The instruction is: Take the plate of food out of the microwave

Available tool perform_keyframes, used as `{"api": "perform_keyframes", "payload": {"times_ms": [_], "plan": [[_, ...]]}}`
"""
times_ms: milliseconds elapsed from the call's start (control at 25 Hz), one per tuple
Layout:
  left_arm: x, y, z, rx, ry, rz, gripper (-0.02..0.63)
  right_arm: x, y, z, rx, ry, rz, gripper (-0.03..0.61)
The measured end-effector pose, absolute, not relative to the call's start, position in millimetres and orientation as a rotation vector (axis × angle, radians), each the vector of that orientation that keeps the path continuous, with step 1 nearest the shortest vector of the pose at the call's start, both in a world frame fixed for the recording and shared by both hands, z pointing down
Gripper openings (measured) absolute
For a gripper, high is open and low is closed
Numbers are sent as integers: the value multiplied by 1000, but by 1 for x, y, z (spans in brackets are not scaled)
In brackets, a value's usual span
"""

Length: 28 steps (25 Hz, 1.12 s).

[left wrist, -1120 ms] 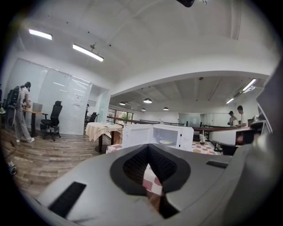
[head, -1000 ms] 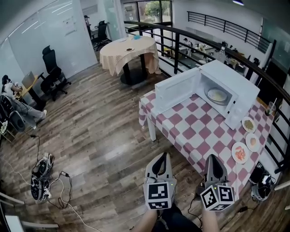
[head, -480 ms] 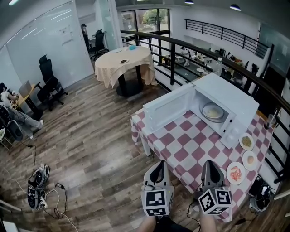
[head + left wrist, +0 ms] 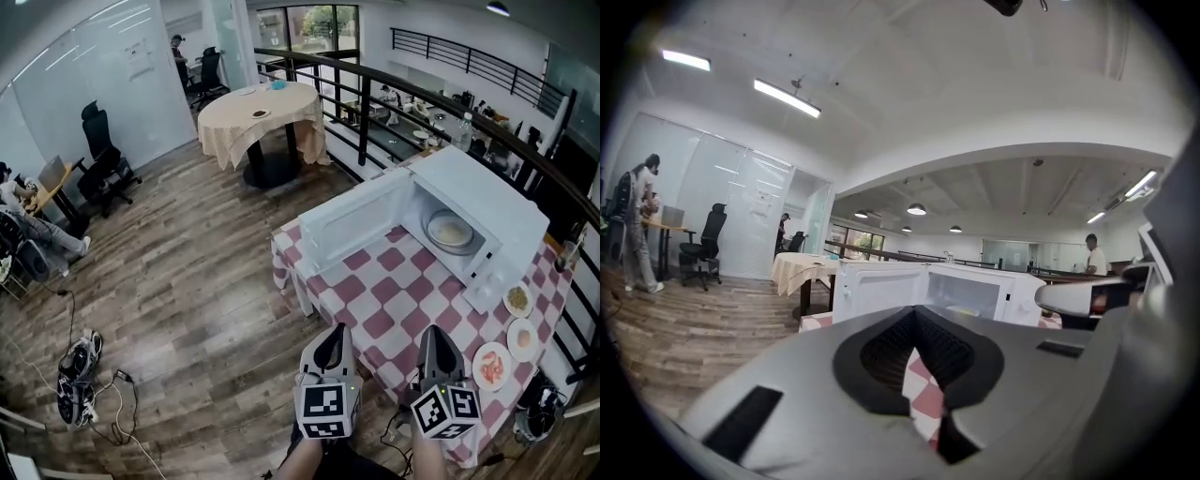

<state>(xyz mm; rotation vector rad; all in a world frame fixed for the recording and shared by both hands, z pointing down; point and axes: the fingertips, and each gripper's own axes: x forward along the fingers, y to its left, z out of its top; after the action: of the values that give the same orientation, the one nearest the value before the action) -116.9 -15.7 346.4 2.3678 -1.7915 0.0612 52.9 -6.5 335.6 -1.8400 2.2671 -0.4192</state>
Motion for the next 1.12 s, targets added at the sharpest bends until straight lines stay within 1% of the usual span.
{"api": "perform_keyframes", "payload": {"times_ms": [640, 1120], "plan": [[-111, -116, 350, 2489, -1568, 136, 17, 49, -92, 340, -1993, 2097, -474, -5], [-114, -174, 374, 2544, -1387, 188, 17, 39, -132, 359, -2124, 1997, -506, -5]]}}
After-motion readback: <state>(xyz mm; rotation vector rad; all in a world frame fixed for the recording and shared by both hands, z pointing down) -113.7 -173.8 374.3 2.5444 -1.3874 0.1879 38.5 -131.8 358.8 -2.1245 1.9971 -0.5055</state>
